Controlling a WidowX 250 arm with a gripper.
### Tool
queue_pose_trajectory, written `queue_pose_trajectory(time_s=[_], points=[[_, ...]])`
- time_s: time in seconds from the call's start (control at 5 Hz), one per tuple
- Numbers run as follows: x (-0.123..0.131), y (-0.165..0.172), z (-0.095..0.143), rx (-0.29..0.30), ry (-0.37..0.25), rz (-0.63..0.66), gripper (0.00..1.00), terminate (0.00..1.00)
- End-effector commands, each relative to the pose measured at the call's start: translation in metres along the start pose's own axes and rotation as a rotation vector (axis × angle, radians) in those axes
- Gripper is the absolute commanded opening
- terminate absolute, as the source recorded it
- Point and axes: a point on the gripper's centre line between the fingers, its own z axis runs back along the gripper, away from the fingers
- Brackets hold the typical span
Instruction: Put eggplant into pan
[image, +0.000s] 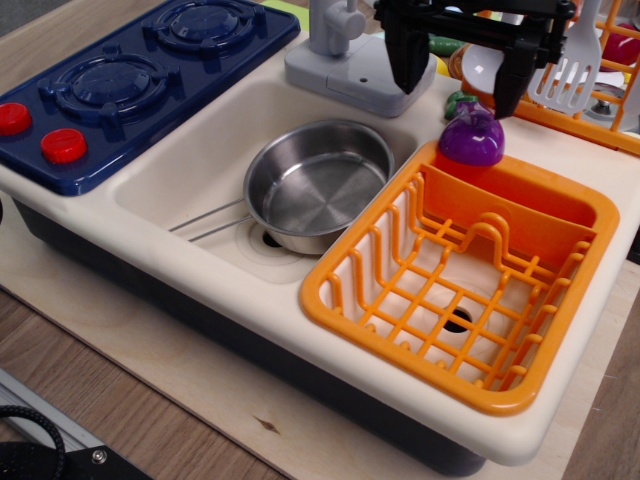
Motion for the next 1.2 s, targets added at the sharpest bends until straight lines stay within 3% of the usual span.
queue_pose_trajectory(time_s=[0.0, 0.6, 0.8, 1.0], points=[[0.01, -0.003, -0.002, -0.027, -0.039, 0.006, 1.0, 0.0], [-0.003, -0.001, -0.028, -0.056, -0.075, 0.0, 1.0, 0.0], [-0.006, -0.001, -0.033, -0.023, -0.071, -0.037, 0.0, 0.0], [-0.008, -0.001, -0.027, -0.004, -0.058, -0.052, 0.0, 0.0]])
